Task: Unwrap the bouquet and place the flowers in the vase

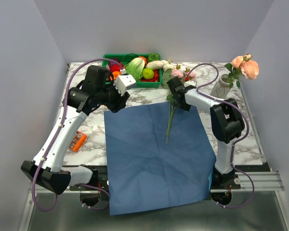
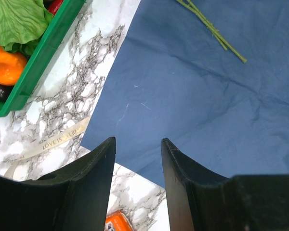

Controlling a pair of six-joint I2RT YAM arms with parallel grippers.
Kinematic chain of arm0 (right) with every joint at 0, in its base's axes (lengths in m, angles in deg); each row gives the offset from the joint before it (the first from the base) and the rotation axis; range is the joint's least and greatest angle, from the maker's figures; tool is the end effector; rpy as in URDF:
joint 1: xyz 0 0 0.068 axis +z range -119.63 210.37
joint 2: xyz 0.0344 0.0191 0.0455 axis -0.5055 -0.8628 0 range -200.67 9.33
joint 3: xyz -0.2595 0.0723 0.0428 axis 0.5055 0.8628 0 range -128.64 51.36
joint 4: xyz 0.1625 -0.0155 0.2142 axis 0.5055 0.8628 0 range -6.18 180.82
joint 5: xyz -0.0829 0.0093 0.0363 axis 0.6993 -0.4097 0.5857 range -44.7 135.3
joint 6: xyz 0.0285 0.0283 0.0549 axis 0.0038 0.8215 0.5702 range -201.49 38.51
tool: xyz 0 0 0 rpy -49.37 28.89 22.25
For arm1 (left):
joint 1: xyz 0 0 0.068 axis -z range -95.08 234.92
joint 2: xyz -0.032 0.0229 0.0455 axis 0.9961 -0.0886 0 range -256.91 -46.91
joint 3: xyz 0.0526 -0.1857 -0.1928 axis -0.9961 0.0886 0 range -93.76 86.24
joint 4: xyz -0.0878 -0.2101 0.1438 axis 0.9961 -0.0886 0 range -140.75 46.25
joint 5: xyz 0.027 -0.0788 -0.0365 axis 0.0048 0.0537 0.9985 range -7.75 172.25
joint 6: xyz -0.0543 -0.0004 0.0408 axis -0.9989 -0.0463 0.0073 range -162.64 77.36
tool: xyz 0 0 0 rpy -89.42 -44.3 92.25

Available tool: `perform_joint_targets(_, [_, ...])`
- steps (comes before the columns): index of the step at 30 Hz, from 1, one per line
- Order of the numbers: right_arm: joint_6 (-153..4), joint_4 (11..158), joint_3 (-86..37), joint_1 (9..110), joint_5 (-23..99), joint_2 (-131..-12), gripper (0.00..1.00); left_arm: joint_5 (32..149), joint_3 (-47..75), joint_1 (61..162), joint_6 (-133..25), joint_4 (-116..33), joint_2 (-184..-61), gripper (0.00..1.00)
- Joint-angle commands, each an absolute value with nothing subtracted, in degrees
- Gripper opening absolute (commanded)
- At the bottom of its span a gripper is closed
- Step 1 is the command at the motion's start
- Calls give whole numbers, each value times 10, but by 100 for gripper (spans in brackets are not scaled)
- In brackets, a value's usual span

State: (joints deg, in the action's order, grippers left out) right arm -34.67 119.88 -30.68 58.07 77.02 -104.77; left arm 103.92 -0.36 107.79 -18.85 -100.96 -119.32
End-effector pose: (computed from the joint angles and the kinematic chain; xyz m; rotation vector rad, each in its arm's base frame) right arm 0.3847 0.1695 0.1589 0.5501 2.4399 -0.2724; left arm 0.2339 -0.1205 0.4004 1.0800 2.0239 -0.4296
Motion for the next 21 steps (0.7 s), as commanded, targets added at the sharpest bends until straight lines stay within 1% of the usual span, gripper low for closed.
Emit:
perform_joint_targets(1, [-346, 1185, -322, 569, 769, -1049, 58, 1033, 4, 1075, -179, -1013, -1196, 52])
perform_joint_targets(7, [-353, 1173, -356, 562, 747, -1080, 56, 1036, 11, 1074, -178, -1010, -1200, 52])
perform_joint_targets(13, [-363, 1146, -349, 562, 738, -1072, 56, 1037, 12, 1074, -172, -1012, -1204, 51])
perform_joint_targets(17, [-368, 1148, -367, 560, 732, -1095, 56, 1035, 11, 1073, -172, -1011, -1208, 52])
perform_joint_targets(20, [-361, 1169, -388, 560, 727, -1118, 53, 1033, 10, 1072, -170, -1010, -1209, 52])
perform_joint_targets(21, [-361, 1176, -393, 560, 728, -1122, 51, 1033, 11, 1072, -169, -1009, -1210, 52])
